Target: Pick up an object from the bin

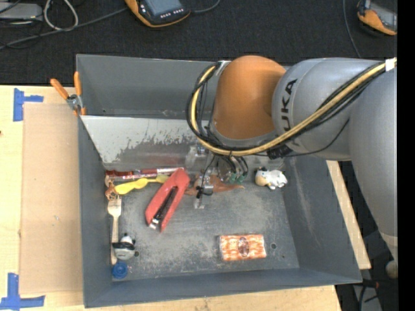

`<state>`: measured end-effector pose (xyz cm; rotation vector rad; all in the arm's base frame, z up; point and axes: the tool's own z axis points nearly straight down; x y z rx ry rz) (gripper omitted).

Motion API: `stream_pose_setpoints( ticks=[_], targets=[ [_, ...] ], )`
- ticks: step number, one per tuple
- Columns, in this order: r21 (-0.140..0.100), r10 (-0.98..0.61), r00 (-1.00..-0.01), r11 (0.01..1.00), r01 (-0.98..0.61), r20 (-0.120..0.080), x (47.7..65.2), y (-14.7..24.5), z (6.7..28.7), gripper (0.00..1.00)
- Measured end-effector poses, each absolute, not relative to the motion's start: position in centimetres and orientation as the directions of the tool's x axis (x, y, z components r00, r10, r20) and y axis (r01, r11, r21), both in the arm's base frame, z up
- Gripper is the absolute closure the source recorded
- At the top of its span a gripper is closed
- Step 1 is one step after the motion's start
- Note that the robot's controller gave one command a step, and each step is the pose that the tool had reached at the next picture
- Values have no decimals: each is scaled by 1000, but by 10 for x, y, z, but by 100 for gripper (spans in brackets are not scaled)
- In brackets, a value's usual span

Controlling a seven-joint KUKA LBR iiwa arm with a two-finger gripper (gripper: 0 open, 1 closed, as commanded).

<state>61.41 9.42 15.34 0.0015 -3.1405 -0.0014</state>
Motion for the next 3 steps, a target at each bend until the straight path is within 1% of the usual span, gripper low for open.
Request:
stream_pose_setpoints(
  ticks=[1, 2, 3],
  targets=[
    [1, -1, -1000, 1000, -1, 5, 603, 54, 147, 0],
    [2, 62, -998, 998, 62, 1, 606, 50, 171, 0],
    [2, 142, -990, 990, 142, 5, 594, 14, 146, 0]
  ],
)
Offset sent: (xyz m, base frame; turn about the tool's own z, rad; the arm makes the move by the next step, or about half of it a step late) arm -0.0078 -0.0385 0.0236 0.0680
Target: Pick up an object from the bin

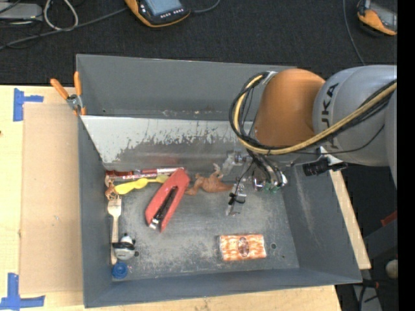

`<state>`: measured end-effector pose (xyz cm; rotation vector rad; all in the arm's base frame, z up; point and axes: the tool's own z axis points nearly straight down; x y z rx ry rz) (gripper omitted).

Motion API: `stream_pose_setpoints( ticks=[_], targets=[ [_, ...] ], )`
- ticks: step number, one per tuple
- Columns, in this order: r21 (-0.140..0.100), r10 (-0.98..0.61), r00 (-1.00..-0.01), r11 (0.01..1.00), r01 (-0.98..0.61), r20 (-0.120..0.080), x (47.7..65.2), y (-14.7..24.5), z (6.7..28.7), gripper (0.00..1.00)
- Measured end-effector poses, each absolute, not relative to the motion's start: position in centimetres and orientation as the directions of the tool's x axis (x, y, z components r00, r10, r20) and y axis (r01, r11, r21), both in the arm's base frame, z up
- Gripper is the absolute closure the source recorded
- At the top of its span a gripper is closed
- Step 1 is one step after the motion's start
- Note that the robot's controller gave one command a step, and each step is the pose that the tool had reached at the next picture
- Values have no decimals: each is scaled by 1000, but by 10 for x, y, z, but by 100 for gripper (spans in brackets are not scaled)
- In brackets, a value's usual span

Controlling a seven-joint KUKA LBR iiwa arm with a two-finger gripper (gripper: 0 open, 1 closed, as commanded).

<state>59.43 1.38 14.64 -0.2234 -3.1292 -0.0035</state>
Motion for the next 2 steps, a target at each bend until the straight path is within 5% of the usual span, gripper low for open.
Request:
stream_pose_setpoints(
  ticks=[1, 2],
  targets=[
    [3, 185, -983, 983, 185, 1, 567, 52, 127, 0],
    [2, 196, -981, 981, 196, 6, 555, 30, 126, 0]
  ],
)
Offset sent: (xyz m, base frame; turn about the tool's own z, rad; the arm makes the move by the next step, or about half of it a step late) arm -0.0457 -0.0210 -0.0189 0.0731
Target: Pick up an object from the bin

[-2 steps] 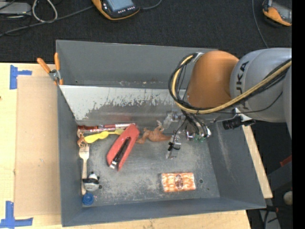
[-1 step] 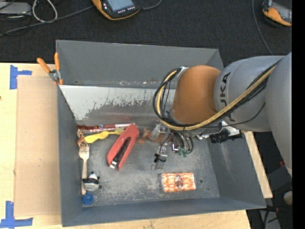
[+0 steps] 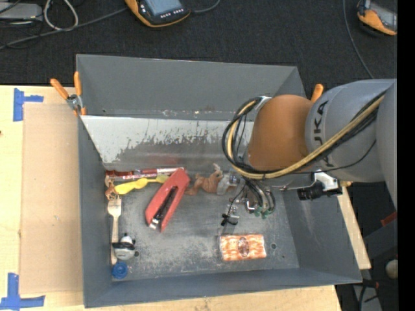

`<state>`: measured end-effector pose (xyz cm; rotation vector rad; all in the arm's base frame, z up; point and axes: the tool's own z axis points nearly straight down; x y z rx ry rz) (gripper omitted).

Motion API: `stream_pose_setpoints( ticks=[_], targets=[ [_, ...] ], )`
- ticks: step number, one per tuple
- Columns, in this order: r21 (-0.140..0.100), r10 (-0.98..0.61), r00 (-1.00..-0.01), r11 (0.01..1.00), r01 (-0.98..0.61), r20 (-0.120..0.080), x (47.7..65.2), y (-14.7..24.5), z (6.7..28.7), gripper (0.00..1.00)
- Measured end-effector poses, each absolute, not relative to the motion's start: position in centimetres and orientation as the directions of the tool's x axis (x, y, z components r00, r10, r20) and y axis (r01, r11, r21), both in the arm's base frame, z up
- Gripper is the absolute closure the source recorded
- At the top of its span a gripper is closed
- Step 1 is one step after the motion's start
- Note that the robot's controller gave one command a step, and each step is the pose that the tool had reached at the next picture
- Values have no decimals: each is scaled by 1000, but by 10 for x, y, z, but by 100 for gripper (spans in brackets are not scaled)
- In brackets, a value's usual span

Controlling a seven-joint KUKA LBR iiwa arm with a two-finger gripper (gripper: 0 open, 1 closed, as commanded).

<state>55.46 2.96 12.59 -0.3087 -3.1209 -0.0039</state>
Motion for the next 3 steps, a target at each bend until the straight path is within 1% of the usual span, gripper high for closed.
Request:
stream_pose_setpoints(
  ticks=[1, 2, 3],
  targets=[
    [3, 250, -968, 968, 250, 12, 516, -6, 147, 0],
    [1, 214, -977, 977, 214, 8, 508, -49, 123, 0],
    [6, 112, -994, 994, 112, 7, 485, -14, 80, 100]
  ],
)
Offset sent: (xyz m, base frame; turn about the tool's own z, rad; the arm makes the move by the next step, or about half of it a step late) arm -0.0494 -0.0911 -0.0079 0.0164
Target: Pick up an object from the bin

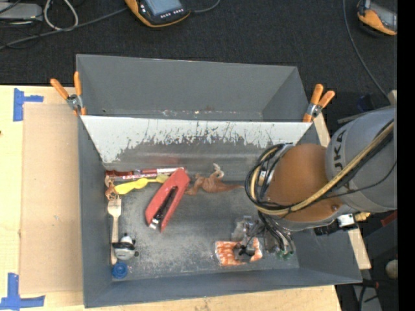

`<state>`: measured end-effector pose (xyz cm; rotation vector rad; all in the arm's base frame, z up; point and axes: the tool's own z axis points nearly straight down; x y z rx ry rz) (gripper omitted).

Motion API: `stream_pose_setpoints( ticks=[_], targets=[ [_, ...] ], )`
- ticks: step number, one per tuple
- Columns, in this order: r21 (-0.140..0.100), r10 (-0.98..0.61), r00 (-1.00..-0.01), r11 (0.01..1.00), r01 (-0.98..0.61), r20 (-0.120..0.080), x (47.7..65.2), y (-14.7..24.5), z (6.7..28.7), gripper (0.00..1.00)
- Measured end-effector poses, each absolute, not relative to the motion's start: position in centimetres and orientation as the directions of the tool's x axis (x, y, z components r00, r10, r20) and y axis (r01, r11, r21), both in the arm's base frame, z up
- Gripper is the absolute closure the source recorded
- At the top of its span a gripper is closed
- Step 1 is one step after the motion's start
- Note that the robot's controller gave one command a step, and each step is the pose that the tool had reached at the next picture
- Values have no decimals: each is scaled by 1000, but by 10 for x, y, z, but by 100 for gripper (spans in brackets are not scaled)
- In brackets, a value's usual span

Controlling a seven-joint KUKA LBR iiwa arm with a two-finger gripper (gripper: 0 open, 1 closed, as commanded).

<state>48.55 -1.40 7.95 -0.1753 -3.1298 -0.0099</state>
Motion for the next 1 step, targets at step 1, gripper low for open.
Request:
stream_pose_setpoints(
  ticks=[1],
  targets=[
    [6, 112, -994, 994, 112, 7, 485, -14, 80, 100]
  ],
)
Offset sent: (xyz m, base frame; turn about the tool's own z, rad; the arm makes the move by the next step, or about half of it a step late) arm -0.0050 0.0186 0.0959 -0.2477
